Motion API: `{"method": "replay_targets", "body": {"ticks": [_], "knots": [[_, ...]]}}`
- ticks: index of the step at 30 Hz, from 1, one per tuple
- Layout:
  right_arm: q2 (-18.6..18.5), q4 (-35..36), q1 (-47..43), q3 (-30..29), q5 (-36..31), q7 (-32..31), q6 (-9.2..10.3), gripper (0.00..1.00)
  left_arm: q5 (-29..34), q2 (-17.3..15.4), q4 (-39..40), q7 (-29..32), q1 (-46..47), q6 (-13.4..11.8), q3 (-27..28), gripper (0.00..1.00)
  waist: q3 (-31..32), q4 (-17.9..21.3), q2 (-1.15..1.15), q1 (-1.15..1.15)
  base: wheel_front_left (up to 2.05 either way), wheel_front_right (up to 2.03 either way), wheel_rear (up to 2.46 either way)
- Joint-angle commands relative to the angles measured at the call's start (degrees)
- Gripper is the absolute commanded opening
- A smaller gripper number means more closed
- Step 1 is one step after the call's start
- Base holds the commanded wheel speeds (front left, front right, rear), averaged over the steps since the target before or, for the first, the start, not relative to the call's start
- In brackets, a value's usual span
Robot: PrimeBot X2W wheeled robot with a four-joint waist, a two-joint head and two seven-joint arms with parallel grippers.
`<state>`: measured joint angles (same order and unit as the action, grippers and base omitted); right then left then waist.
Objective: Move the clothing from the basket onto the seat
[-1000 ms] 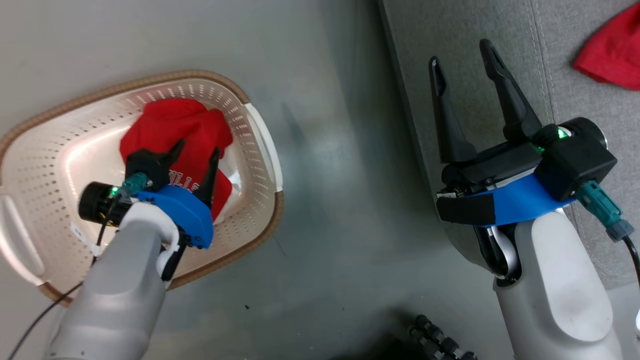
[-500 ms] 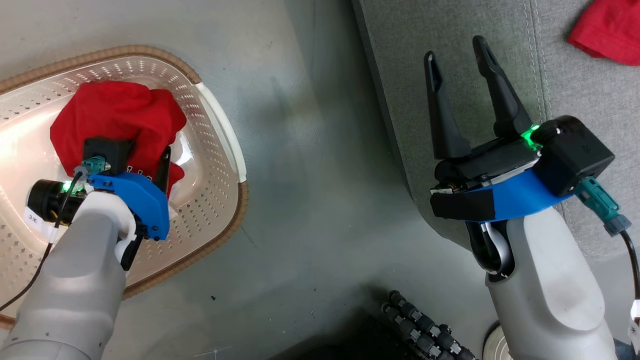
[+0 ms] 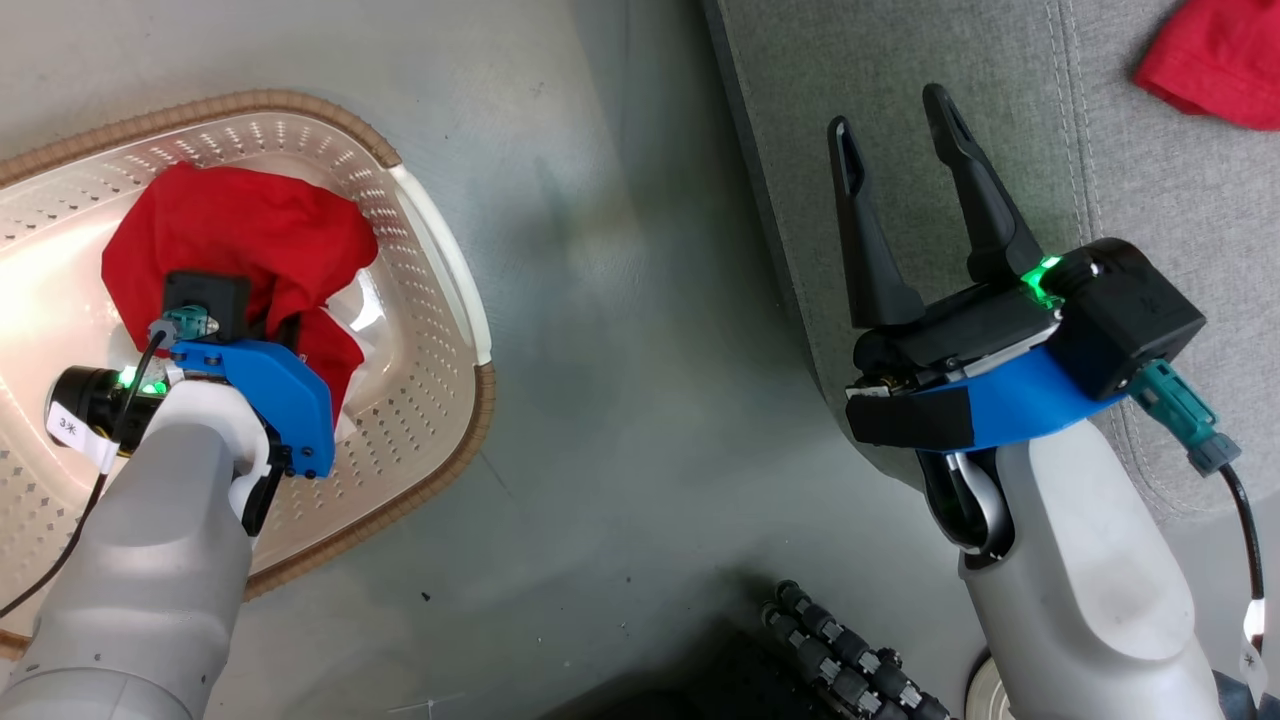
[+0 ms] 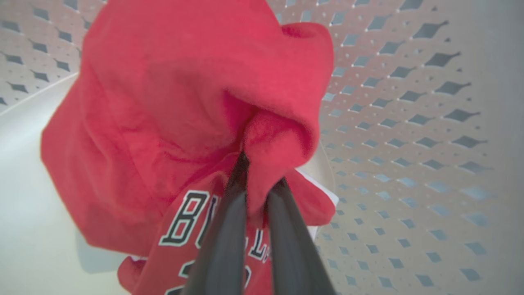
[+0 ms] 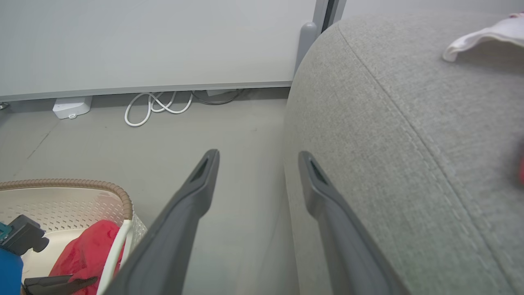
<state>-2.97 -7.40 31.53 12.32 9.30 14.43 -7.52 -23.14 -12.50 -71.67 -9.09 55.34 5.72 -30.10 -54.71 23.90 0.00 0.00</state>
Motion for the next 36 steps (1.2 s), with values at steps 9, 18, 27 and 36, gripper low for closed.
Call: {"method": "replay_targets", "body": {"ticks": [9, 18, 27, 36], "knots": [[0.1, -1.8, 2.3, 1.5, 0.9, 0.6, 0.06, 1.0, -1.0, -0.7, -0.8, -0.6, 0.5, 0.6, -0.6, 0.0, 1.6, 0.3, 0.0, 0.0, 0.0, 0.0, 0.0], [0.1, -4.6, 0.7, -0.2, -2.4, 0.5, 0.06, 1.0, -2.1, 3.4, -1.0, -2.6, -3.0, 1.2, -1.4, 0.0, 12.2, -4.1, 0.0, 0.0, 0.0, 0.0, 0.0], [0.1, -6.3, -5.7, -2.1, -7.0, -3.4, 0.06, 1.0, -4.4, 9.0, 2.9, -3.9, -9.1, 1.8, -6.7, 0.0, 29.3, -13.1, 0.0, 0.0, 0.0, 0.0, 0.0], [0.1, -5.6, -13.9, -3.2, -8.0, -7.5, 0.06, 1.0, -12.1, 9.5, 13.0, -1.8, -15.7, 1.8, -18.8, 0.0, 44.2, -18.5, 0.0, 0.0, 0.0, 0.0, 0.0]]}}
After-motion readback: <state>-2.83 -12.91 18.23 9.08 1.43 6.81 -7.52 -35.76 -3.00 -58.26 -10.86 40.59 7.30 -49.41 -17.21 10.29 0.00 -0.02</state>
